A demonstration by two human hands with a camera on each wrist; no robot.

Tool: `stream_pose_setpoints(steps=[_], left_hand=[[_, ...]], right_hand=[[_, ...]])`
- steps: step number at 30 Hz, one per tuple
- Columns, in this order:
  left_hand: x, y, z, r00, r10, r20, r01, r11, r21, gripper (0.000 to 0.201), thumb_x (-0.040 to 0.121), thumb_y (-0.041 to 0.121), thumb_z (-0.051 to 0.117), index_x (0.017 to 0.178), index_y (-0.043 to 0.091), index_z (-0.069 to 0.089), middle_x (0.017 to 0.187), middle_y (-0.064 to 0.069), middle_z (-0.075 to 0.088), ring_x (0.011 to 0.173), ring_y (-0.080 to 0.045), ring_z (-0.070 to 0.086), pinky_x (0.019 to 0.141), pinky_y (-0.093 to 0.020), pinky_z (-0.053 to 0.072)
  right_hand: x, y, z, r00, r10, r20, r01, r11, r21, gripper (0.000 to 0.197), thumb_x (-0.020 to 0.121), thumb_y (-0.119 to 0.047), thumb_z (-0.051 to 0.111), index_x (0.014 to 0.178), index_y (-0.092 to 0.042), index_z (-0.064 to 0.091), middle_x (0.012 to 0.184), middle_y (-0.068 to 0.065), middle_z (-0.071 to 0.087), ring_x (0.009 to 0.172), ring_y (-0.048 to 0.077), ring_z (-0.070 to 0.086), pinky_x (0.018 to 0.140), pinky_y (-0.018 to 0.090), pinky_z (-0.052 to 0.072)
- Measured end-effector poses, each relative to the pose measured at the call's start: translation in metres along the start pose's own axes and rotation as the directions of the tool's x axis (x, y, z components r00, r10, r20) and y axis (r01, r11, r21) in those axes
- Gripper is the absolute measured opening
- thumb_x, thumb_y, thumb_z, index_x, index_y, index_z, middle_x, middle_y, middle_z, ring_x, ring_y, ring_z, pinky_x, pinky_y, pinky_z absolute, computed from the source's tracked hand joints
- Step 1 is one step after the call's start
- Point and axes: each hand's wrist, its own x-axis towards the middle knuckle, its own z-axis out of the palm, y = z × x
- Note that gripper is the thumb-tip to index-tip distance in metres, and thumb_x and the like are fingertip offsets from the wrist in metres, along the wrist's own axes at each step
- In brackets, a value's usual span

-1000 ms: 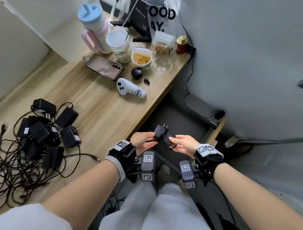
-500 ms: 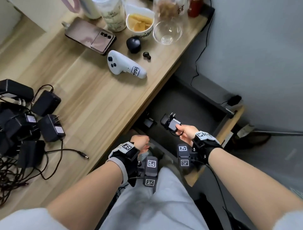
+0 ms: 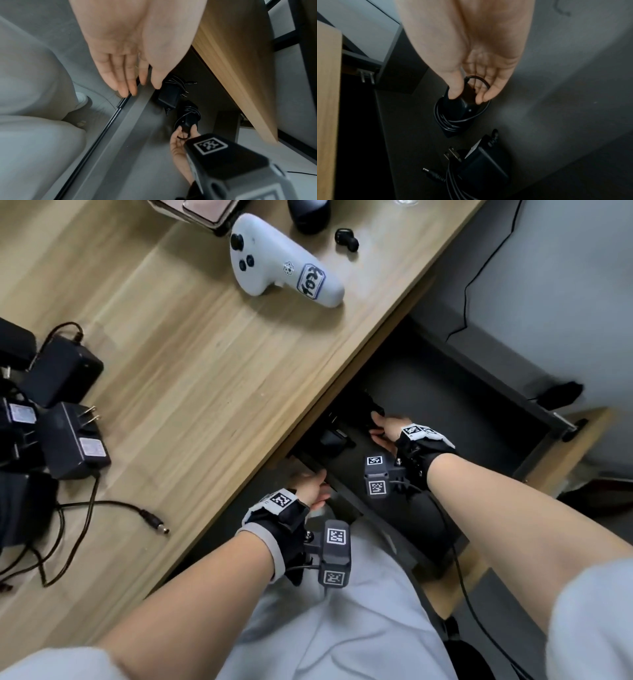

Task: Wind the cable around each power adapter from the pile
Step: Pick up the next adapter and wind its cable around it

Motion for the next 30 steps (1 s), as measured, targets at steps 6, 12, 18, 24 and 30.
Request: stream_pose_setpoints(steps=[6,12,18,24,30], left_hand=[[0.006,-0.010,0.002,0.999,-0.021,0.027,0.020,1.000,0.015,0.025,0.100,0.015,0.041,0.075,0.018,0.045,0.073,-0.002,0.054,0.059,-0.011,0.051,0.056,-0.019,0.037],[-0.008,-0.008,-0.007,0.989,-0.102,0.103,0.113,0.987,-0.117,0.018,0.099,0.013,0.043,0.084,0.017,0.051,0.065,-0.002,0.062,0.042,-0.008,0.060,0.044,-0.015,0.046],[-0.063,0.011,0.006,0.986,-0.051,0.161,0.051,0.999,0.002,0.015,0.098,0.004,0.039,0.092,0.012,0.051,0.075,-0.004,0.055,0.060,-0.013,0.056,0.055,-0.021,0.045],[-0.125,0.047,0.009,0.951,0.007,0.308,-0.022,0.999,0.045,0.015,0.098,0.011,0.042,0.091,0.013,0.055,0.085,-0.006,0.060,0.069,-0.015,0.058,0.067,-0.020,0.044],[-0.178,0.093,-0.025,0.913,0.174,0.369,-0.200,0.979,0.031,0.018,0.099,0.015,0.042,0.110,0.011,0.055,0.093,-0.007,0.062,0.077,-0.016,0.061,0.073,-0.022,0.047]], right_hand=[[0.004,-0.014,0.026,0.997,-0.045,0.059,0.053,0.986,-0.158,0.046,0.094,-0.018,0.053,0.135,0.001,0.043,0.102,0.009,0.051,0.089,0.020,0.052,0.072,0.024,0.055],[-0.014,-0.007,0.003,1.000,0.002,0.030,0.007,0.958,-0.287,0.049,0.096,-0.033,0.047,0.132,0.001,0.046,0.105,0.009,0.049,0.092,0.021,0.051,0.085,0.035,0.051],[-0.072,-0.008,-0.032,0.993,0.114,0.010,-0.111,0.983,-0.148,0.036,0.097,-0.011,0.044,0.133,-0.003,0.044,0.099,0.010,0.052,0.065,0.015,0.046,0.073,0.031,0.047],[-0.141,-0.021,-0.051,0.992,0.119,0.039,-0.108,0.970,-0.216,0.028,0.094,-0.017,0.052,0.121,-0.008,0.057,0.078,0.001,0.060,0.054,0.009,0.054,0.057,0.020,0.044],[-0.207,-0.071,-0.037,0.992,0.016,0.129,0.023,0.956,-0.292,0.030,0.093,-0.016,0.050,0.119,-0.004,0.060,0.079,0.003,0.062,0.063,0.013,0.054,0.064,0.020,0.045]])
